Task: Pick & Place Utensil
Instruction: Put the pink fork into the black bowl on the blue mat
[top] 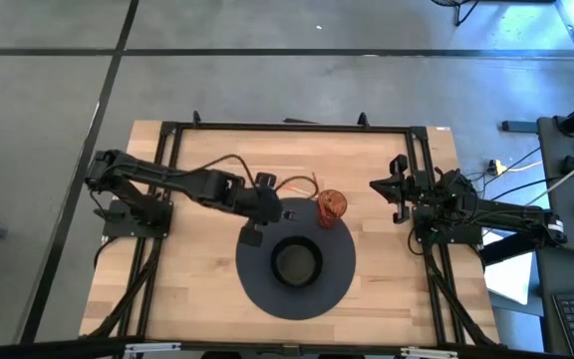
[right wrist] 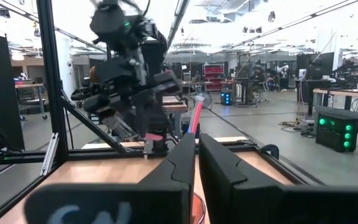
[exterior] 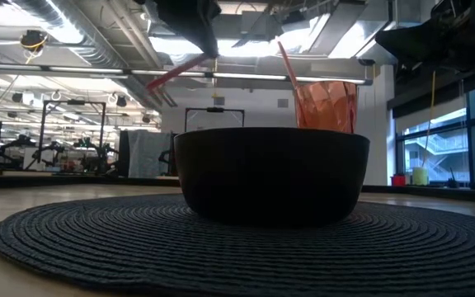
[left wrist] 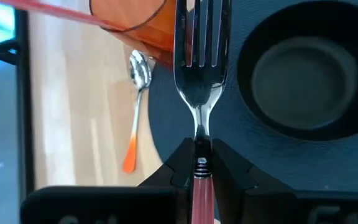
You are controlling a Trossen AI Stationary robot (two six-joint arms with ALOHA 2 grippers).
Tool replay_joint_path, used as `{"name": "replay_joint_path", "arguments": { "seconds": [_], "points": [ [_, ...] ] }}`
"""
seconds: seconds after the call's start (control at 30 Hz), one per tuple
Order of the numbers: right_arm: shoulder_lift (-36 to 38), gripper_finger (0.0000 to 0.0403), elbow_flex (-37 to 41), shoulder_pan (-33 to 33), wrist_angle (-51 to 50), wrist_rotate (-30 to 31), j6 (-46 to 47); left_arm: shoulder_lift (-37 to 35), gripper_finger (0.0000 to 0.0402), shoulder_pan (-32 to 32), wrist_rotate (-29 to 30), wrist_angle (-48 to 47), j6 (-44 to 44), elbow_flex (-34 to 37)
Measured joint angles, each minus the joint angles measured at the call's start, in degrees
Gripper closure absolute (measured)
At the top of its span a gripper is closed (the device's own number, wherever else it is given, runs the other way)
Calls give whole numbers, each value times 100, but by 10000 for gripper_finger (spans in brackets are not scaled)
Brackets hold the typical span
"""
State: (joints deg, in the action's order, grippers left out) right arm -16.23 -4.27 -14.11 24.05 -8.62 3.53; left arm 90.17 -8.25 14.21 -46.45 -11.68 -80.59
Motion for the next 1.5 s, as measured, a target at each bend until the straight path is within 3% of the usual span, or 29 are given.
{"name": "replay_joint_path", "arguments": {
  "seconds": [0.23,0.53,0.73,1.03,1.23,1.5],
  "points": [
    [0,379,0,-2,4,-1,51,966,374,-459,843,-1047,186,-940],
    [-11,379,0,-1,-144,-2,118,2769,374,-560,886,-2658,-570,-3095],
    [-13,379,0,0,-468,-29,441,3551,374,-611,895,-3478,-968,-4131],
    [-15,379,0,9,-773,-34,677,4223,374,-965,1302,-4076,-1317,-4311],
    [-14,379,0,9,-95,68,644,4383,374,-1094,1449,-4007,-1582,-4311],
    [-15,379,0,7,-249,300,719,4506,374,-1127,1793,-3620,-2325,-4309]
  ]
}}
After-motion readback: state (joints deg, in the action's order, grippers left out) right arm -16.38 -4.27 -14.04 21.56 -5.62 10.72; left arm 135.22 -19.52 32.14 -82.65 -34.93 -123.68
